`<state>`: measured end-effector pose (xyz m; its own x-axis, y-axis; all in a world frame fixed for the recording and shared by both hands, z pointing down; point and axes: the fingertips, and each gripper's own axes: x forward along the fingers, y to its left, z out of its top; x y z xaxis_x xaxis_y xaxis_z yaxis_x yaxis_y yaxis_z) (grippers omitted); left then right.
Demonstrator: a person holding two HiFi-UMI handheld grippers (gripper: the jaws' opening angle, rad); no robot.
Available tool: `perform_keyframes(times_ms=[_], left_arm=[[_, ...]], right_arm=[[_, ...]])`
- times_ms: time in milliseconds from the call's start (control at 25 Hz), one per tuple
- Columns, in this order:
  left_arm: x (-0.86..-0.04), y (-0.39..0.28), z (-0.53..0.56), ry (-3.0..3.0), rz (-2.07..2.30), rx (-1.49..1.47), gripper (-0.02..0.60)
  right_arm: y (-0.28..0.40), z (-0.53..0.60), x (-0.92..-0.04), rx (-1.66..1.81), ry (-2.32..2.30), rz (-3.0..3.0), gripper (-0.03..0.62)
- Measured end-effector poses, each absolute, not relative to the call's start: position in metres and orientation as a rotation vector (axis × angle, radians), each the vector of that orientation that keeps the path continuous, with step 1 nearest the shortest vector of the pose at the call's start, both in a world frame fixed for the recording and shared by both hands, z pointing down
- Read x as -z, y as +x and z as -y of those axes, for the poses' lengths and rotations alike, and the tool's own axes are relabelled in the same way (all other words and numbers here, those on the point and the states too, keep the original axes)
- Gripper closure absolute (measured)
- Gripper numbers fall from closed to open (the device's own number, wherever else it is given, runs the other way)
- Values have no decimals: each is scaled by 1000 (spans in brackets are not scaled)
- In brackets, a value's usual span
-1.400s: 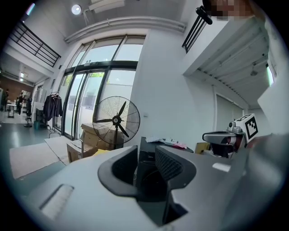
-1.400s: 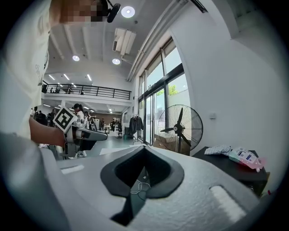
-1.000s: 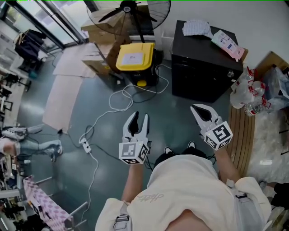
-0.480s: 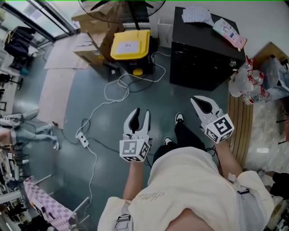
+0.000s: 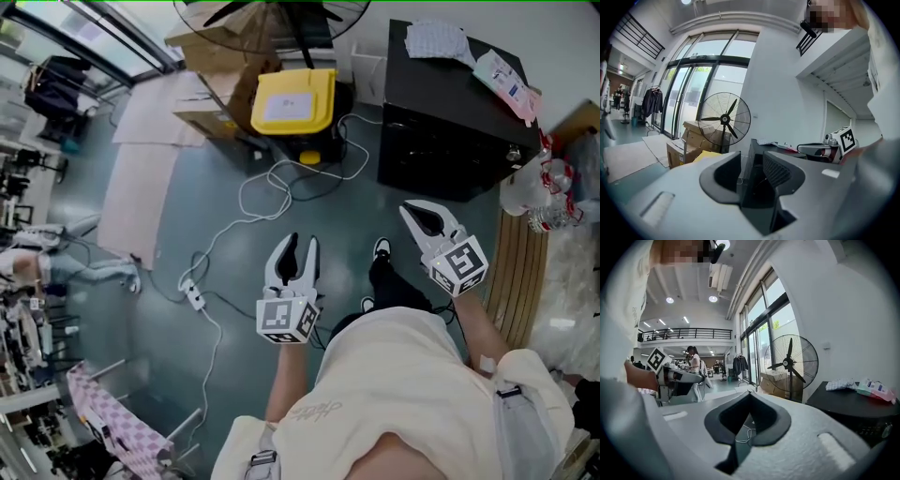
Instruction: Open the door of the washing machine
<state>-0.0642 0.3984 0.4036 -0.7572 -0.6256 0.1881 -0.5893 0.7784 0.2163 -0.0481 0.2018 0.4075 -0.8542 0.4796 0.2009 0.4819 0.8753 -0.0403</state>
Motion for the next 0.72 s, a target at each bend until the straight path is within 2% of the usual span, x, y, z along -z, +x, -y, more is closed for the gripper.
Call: perform_keyframes(times_ms=[360,720], left_arm=[[-394,-165,-345,1007,2715,168,425],[-388,-228,-270,1154,2672,154,433]], right_arm=[[-147,-169,-400,0,-763,2870,592],[-205,-101,-404,-56,-636,2904,592]])
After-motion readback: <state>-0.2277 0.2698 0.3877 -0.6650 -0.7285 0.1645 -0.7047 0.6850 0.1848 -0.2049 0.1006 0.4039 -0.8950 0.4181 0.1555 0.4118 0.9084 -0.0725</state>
